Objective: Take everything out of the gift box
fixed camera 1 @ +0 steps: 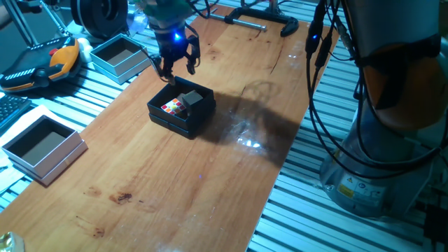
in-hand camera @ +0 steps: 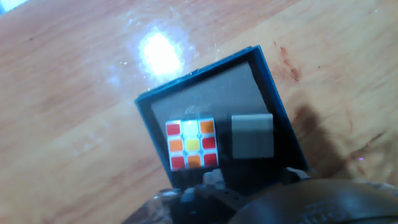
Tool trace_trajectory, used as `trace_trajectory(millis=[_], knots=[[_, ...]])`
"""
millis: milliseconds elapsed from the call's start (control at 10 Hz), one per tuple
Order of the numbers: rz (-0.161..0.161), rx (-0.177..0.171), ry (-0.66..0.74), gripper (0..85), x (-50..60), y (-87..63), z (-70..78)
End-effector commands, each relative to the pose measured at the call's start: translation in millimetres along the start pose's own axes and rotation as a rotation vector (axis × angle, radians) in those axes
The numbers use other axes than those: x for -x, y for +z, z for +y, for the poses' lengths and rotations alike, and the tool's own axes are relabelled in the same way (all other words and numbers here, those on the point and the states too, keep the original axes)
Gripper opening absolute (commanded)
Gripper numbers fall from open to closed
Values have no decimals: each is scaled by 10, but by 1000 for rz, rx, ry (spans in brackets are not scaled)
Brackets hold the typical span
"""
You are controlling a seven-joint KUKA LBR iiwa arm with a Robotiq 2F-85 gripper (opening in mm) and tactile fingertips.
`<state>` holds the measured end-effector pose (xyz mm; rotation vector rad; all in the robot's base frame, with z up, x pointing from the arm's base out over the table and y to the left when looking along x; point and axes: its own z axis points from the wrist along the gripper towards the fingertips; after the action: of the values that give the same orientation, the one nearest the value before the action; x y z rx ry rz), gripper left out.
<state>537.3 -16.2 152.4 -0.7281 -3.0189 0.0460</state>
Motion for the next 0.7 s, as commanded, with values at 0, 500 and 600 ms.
trace_trajectory(millis=[0,500,600], knots=[[-9,7,-1,600,-6,70,-6],[-45,15,-1,600,-67,262,-67],[-53,16,-4,600,-53,304,-66]])
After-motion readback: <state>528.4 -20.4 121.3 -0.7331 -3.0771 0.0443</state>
